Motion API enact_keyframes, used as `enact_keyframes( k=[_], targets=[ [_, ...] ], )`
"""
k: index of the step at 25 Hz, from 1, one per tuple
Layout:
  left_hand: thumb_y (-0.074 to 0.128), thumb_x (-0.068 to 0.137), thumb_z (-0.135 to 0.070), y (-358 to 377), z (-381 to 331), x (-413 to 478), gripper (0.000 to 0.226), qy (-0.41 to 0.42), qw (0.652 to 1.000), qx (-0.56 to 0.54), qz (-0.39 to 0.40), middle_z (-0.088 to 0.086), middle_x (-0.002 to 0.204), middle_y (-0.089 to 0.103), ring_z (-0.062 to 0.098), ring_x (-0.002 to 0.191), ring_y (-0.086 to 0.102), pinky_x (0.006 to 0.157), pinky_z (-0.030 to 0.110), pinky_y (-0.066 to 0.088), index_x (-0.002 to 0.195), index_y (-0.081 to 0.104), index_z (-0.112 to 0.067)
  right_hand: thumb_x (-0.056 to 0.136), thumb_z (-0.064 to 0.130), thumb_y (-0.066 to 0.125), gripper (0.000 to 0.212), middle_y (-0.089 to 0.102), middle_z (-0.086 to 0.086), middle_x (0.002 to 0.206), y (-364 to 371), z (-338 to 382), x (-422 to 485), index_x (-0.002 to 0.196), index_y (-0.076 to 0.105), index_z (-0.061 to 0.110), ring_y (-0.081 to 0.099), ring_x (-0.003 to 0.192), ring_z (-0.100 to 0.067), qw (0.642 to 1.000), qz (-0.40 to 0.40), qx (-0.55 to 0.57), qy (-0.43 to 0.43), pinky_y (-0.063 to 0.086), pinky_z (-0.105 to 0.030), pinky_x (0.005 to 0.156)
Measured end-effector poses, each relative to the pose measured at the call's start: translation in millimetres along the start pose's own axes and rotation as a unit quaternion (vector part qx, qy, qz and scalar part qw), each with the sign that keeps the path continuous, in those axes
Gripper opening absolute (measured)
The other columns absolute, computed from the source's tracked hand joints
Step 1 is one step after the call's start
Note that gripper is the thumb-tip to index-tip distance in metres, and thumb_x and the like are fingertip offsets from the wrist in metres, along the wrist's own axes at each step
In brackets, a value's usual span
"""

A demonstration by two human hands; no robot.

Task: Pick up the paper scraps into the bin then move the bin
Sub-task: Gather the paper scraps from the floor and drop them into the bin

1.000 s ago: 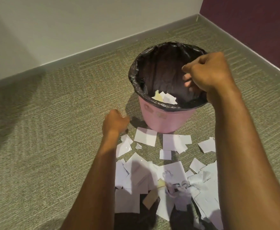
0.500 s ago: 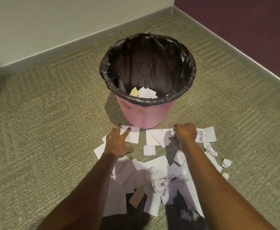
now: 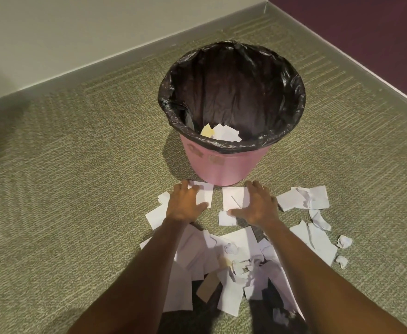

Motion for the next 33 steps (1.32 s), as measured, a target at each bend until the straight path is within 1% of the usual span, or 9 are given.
enact_keyframes(
  k=[6,8,12,16,20,24,28,30,33],
  targets=[
    [0.060,0.084,-0.050,-36.0,25.1,-17.2,0.061,-0.171,0.974,0.016,-0.147,0.020,0.135,0.044,0.037,0.127,0.039,0.101,0.051,0.035,0.130,0.046,-0.013,0.066,0.074,0.069,0.118,0.017,-0.020,0.158,14.3,29.2,-17.4,0.155,0.011,0.022,0.014,0.146,-0.043,0.995,-0.003,-0.103,-0.002,0.024,-0.063,0.113],
    [0.058,0.081,-0.061,-21.2,40.1,-24.9,0.080,-0.226,0.970,-0.011,-0.087,0.026,0.150,0.024,0.042,0.138,0.023,0.103,0.060,0.030,0.144,0.029,-0.020,0.070,0.066,0.073,0.113,0.019,-0.021,0.156,20.7,33.0,-21.4,0.154,0.013,0.019,0.018,0.144,-0.043,0.994,-0.006,-0.110,0.011,0.029,-0.062,0.110],
    [0.066,0.071,-0.067,9.3,41.6,-27.8,0.096,-0.172,0.985,-0.018,0.021,0.018,0.157,0.009,0.043,0.142,0.013,0.103,0.063,0.029,0.149,0.022,-0.032,0.072,0.058,0.077,0.097,0.032,-0.019,0.147,16.4,38.2,-21.2,0.146,0.032,0.013,0.031,0.136,-0.041,0.994,-0.033,-0.104,0.012,0.039,-0.057,0.106],
    [0.072,0.077,-0.043,-6.0,30.6,-24.6,0.063,-0.101,0.993,-0.039,-0.053,0.013,0.141,0.039,0.032,0.125,0.037,0.099,0.044,0.038,0.133,0.052,-0.023,0.077,0.044,0.080,0.080,0.038,-0.018,0.142,11.4,43.2,-22.6,0.137,0.044,0.006,0.040,0.129,-0.036,0.996,-0.051,-0.067,0.009,0.049,-0.051,0.098],
    [0.074,0.077,-0.015,-3.2,26.1,-23.6,0.047,-0.079,0.983,-0.150,-0.077,0.013,0.130,0.046,0.029,0.116,0.041,0.093,0.035,0.041,0.122,0.062,-0.009,0.075,0.041,0.082,0.081,0.035,-0.015,0.139,11.0,42.9,-18.3,0.135,0.040,0.008,0.046,0.121,-0.034,0.998,-0.051,-0.042,0.003,0.057,-0.047,0.088],
    [0.077,0.072,-0.006,-4.0,26.1,-13.7,0.069,-0.062,0.976,-0.199,-0.057,0.014,0.141,0.037,0.032,0.124,0.041,0.104,0.042,0.041,0.136,0.050,-0.011,0.074,0.039,0.083,0.081,0.035,-0.016,0.140,10.7,45.7,-14.2,0.135,0.040,0.008,0.054,0.115,-0.034,0.998,-0.035,-0.045,0.003,0.058,-0.042,0.086],
    [0.082,0.070,-0.006,-10.1,17.2,0.4,0.083,-0.012,0.982,-0.183,-0.036,0.006,0.150,0.034,0.027,0.132,0.044,0.109,0.034,0.037,0.143,0.042,-0.013,0.076,0.034,0.083,0.072,0.046,-0.015,0.131,11.2,44.8,-16.1,0.130,0.044,0.007,0.064,0.104,-0.034,1.000,-0.012,0.009,0.015,0.056,-0.041,0.084],
    [0.076,0.075,-0.001,-5.5,13.7,3.4,0.069,-0.001,0.983,-0.184,-0.016,0.004,0.151,0.035,0.022,0.134,0.043,0.112,0.029,0.033,0.139,0.050,-0.012,0.079,0.035,0.080,0.061,0.056,-0.012,0.125,11.4,43.4,-17.7,0.127,0.052,0.009,0.064,0.107,-0.031,1.000,-0.004,0.013,0.015,0.053,-0.039,0.085],
    [0.069,0.080,0.002,-2.4,15.5,1.9,0.036,0.002,0.982,-0.183,-0.047,0.007,0.141,0.049,0.022,0.122,0.055,0.098,0.012,0.031,0.115,0.068,-0.002,0.084,0.032,0.077,0.046,0.066,-0.010,0.118,8.6,43.6,-22.1,0.120,0.062,0.008,0.065,0.106,-0.029,1.000,0.007,0.009,0.019,0.051,-0.034,0.082]
  ],
)
Point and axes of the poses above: each hand's wrist, its own x-axis towards the middle knuckle, its own y-axis out of the palm, z = x × y, the point moved 9 cm from there along x, towards the middle knuckle
